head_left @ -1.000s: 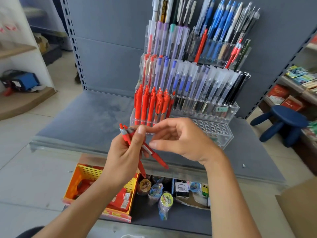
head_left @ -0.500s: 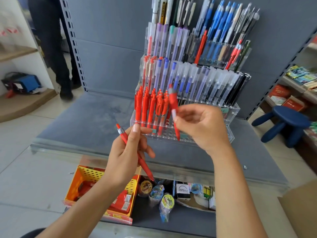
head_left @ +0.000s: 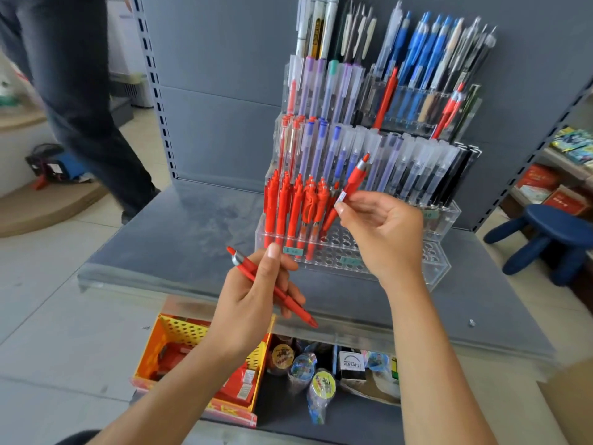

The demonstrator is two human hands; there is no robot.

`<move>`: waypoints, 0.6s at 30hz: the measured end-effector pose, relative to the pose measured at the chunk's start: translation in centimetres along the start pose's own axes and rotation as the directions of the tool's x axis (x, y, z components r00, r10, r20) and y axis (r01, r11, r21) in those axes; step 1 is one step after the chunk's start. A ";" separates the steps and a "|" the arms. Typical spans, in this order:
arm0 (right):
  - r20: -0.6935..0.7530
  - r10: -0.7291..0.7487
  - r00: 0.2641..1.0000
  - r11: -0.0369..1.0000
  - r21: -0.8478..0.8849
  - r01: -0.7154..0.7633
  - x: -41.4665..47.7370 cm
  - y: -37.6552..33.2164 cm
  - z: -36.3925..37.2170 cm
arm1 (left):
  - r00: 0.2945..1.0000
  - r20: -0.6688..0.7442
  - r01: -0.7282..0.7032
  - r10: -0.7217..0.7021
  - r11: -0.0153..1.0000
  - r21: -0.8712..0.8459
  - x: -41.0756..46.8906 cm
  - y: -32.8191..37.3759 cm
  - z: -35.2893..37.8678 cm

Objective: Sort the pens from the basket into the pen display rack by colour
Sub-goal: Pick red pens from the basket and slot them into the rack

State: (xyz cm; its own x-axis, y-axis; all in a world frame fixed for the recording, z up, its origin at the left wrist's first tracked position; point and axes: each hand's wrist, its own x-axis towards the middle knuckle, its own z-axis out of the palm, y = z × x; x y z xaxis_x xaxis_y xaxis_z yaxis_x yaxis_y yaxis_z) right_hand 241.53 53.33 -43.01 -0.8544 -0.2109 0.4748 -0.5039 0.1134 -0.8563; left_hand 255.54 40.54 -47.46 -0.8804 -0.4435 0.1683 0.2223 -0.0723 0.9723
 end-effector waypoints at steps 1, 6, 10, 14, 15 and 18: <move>0.000 -0.012 1.000 1.000 -0.014 0.012 -0.1 0.0 0.0 | 1.000 0.001 0.003 -0.003 1.000 -0.001 0.0 0.0 0.0; 0.007 -0.059 0.998 0.995 -0.080 0.059 -0.2 0.2 -0.1 | 1.000 0.006 0.009 -0.009 1.000 0.009 -0.1 -0.1 0.0; 0.091 0.009 0.996 0.978 -0.210 0.010 -0.5 1.2 0.6 | 1.000 0.006 0.004 -0.004 1.000 0.003 -0.1 -0.3 0.1; 0.135 0.001 0.991 0.916 -0.397 0.054 -0.5 1.4 0.7 | 1.000 0.006 0.000 0.000 1.000 -0.002 -0.1 -0.3 0.2; 0.135 0.001 0.991 0.908 -0.415 0.056 -0.5 1.3 0.5 | 1.000 0.002 -0.007 0.007 1.000 0.004 0.0 -0.2 0.2; 0.112 0.038 0.993 0.921 -0.390 0.009 -0.6 1.3 0.1 | 1.000 -0.006 -0.020 0.021 1.000 0.023 0.0 -0.2 0.0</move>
State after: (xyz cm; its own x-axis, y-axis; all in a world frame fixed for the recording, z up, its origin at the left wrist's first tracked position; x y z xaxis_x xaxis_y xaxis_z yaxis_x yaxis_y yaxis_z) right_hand 241.41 53.55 -44.45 -0.8532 -0.3143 0.4162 -0.5211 0.4814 -0.7048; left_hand 255.46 40.52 -47.63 -0.8732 -0.4500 0.1873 0.2304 -0.0423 0.9722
